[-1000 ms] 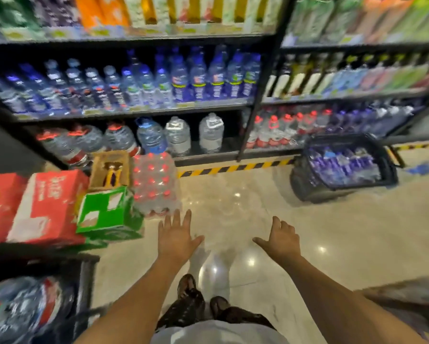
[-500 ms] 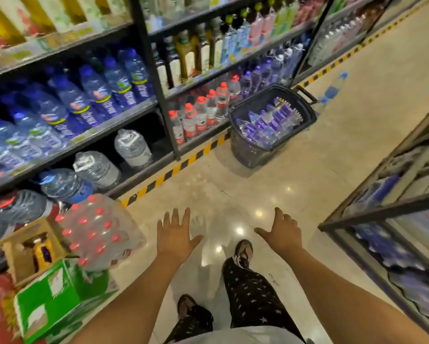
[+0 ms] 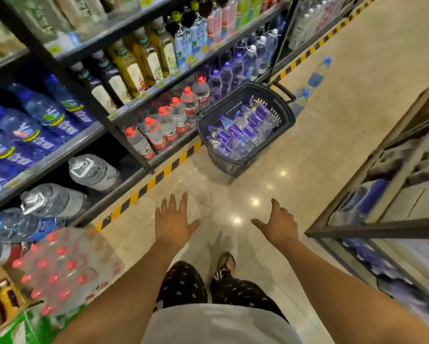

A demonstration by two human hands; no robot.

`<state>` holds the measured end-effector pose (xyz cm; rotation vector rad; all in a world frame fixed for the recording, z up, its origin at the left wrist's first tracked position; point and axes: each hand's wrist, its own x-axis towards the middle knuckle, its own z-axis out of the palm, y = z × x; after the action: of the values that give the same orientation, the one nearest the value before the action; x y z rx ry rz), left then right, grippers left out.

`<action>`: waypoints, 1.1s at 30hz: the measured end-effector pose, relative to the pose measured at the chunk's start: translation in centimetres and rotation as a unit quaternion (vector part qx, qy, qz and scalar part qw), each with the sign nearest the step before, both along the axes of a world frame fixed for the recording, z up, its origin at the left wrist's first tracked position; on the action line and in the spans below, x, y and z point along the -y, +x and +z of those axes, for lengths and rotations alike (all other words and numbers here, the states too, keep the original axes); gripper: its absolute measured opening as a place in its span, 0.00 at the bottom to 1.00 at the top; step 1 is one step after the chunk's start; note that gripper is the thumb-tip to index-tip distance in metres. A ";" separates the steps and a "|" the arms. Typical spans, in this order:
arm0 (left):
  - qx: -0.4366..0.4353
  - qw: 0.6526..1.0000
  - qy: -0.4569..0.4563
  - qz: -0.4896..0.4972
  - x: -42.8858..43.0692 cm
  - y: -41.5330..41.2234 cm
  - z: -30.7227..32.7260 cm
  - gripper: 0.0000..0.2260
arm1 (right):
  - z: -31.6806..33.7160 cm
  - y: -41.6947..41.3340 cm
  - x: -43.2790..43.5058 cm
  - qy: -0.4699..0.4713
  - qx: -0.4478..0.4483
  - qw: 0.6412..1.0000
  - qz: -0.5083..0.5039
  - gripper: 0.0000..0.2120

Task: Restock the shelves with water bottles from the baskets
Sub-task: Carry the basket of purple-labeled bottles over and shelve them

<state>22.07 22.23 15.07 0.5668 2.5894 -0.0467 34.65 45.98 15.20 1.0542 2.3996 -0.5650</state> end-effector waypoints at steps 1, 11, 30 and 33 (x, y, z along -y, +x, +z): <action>0.003 1.000 0.000 -0.003 -0.9 -0.9 0.0 0.38 | -0.1 -0.7 -0.8 -0.006 -0.003 1.000 -0.008 0.43; 0.015 0.998 -0.012 -0.061 -9.6 -14.6 -1.4 0.38 | -1.9 -10.0 -8.3 -0.031 -0.016 0.993 -0.114 0.44; 0.016 0.989 -0.005 -0.146 -28.8 -38.2 -4.1 0.42 | -6.2 -25.2 -21.7 -0.102 -0.017 0.946 -0.307 0.41; 0.043 0.991 -0.012 -0.128 -31.2 -40.5 -5.6 0.43 | -7.8 -26.7 -23.8 -0.116 -0.021 0.939 -0.322 0.41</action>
<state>-18.40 53.46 9.45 0.8694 2.4159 -0.1362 7.92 69.74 7.39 1.7280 1.9172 -1.0641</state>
